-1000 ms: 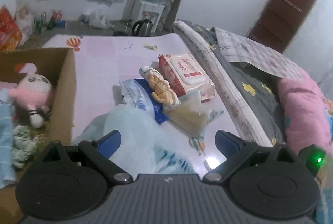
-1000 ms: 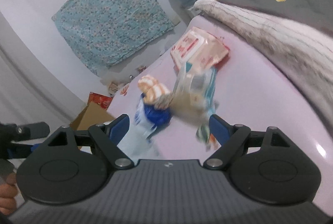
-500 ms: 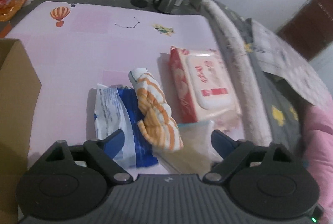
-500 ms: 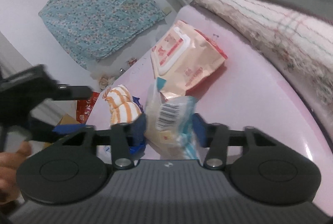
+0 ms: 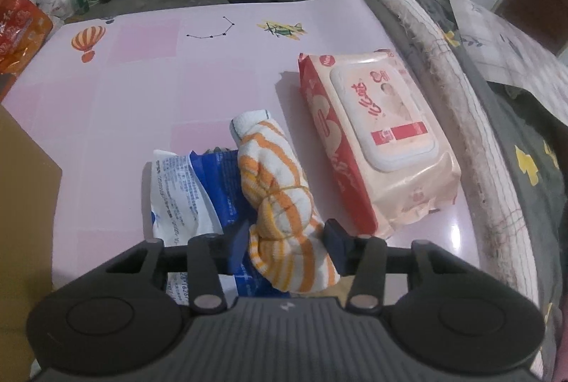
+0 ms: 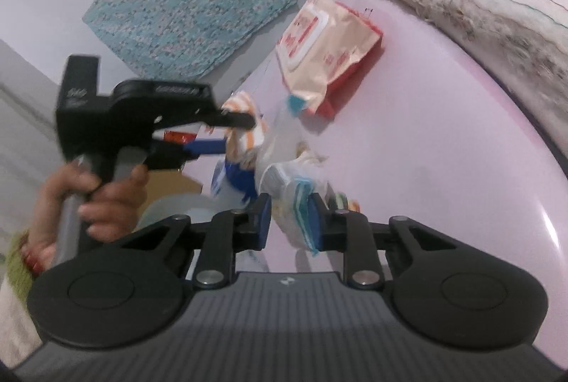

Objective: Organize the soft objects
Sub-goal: 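Grasp the orange-striped rolled cloth with the left tool while the right tool grasps the clear pouch, then carry both held items with both tools over the cardboard box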

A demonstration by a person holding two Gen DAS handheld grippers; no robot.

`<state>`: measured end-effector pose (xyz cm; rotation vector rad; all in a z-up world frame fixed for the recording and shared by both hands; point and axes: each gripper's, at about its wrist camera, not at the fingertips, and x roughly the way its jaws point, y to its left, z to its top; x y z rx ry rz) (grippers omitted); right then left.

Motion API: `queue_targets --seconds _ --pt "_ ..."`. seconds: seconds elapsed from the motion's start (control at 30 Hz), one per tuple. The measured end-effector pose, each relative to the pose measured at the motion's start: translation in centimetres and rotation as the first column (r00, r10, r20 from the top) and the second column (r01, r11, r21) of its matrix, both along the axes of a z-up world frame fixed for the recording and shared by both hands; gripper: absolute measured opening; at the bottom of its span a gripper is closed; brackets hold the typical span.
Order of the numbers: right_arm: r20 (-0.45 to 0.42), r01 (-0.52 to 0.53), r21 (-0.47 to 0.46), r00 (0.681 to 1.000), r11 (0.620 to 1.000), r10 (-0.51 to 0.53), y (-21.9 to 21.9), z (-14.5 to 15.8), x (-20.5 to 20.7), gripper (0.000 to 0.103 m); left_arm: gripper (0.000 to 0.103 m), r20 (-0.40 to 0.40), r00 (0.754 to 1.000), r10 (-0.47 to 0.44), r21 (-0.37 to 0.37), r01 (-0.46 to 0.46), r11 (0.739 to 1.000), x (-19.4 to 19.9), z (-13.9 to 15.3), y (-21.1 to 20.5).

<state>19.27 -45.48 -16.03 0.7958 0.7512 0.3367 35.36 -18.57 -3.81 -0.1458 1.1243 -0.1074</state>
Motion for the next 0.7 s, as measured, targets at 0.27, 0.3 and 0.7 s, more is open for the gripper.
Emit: queue_targets --seconds 0.27,0.3,0.7 --pt "0.098 0.011 -0.159 0.995 0.987 0.005 -0.2 4.0 -0.4 0.066 0.041 0.007 1.0 -0.008 -0.015 0.008 1.0 -0.2 0.0 0.5" --pt "0.099 -0.006 -0.171 0.995 0.985 0.023 -0.1 4.2 0.4 0.068 0.041 0.007 1.0 -0.008 -0.018 0.008 1.0 -0.2 0.0 0.6" --pt "-0.067 -0.133 -0.15 0.99 0.98 0.124 3.2 0.3 6.0 0.04 0.038 -0.006 1.0 -0.012 -0.075 0.011 0.997 -1.3 1.0 2.0"
